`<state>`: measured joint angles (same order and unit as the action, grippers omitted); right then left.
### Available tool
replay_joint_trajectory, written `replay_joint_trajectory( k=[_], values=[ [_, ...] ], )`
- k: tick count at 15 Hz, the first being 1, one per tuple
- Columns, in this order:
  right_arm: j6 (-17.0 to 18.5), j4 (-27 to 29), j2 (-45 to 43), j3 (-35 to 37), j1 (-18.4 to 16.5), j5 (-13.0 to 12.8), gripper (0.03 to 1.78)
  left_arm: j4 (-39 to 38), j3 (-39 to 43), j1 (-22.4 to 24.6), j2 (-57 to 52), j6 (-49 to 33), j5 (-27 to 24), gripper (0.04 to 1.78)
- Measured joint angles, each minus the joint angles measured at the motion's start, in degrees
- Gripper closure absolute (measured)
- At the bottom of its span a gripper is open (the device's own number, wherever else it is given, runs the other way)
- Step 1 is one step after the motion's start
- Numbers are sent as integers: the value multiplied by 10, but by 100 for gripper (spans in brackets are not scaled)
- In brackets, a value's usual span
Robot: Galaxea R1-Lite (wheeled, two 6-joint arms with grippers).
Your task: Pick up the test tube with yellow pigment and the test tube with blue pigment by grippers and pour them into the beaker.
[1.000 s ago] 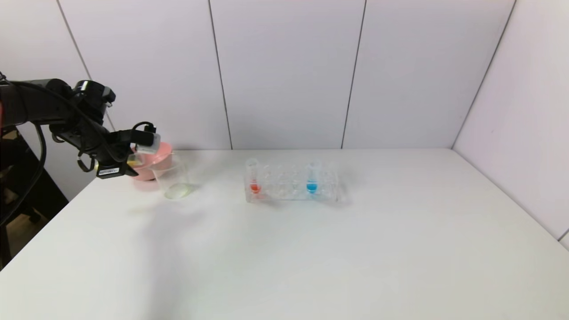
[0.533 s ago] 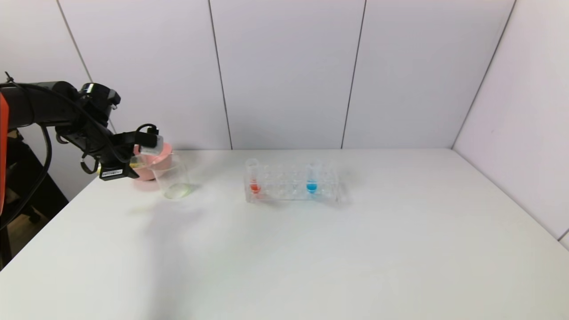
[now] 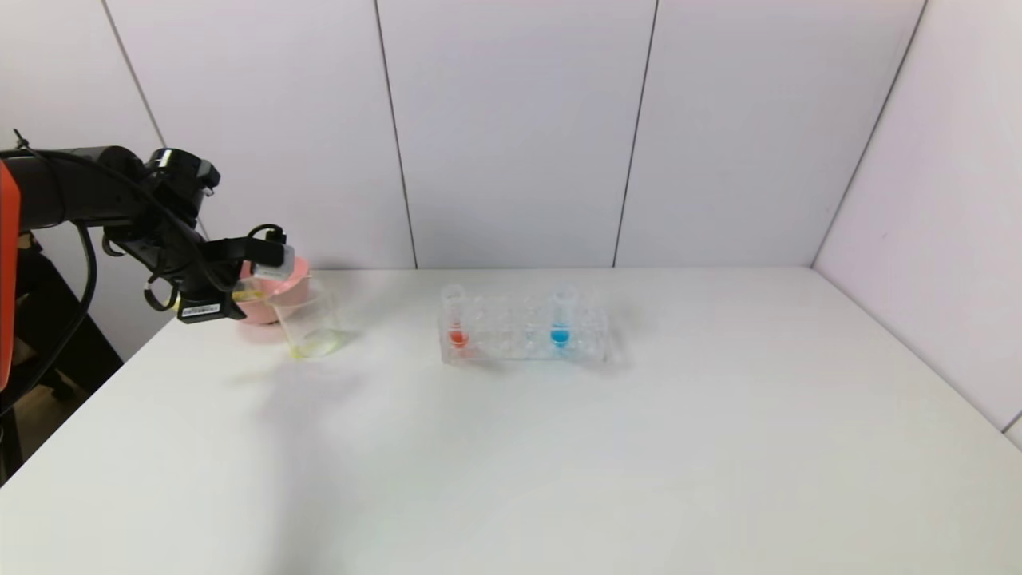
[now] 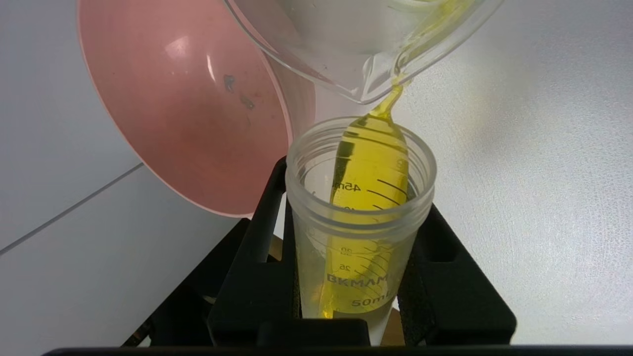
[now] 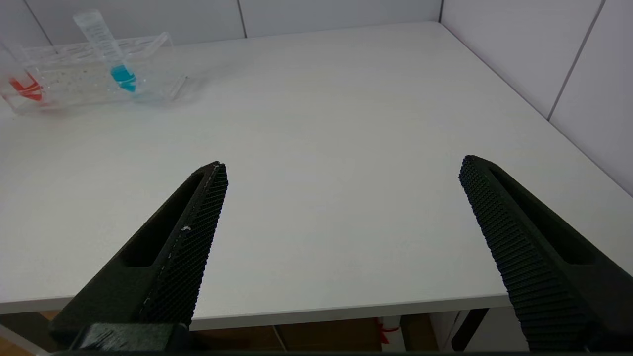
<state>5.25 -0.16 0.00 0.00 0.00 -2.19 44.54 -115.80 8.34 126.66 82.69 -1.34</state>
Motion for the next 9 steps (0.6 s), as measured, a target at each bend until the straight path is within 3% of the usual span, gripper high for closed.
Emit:
replay_joint_trajectory(
  k=[9],
  values=[
    [0,0,0,0,0,0,10,-5,-2,-9,4,-4,22,127]
  ],
)
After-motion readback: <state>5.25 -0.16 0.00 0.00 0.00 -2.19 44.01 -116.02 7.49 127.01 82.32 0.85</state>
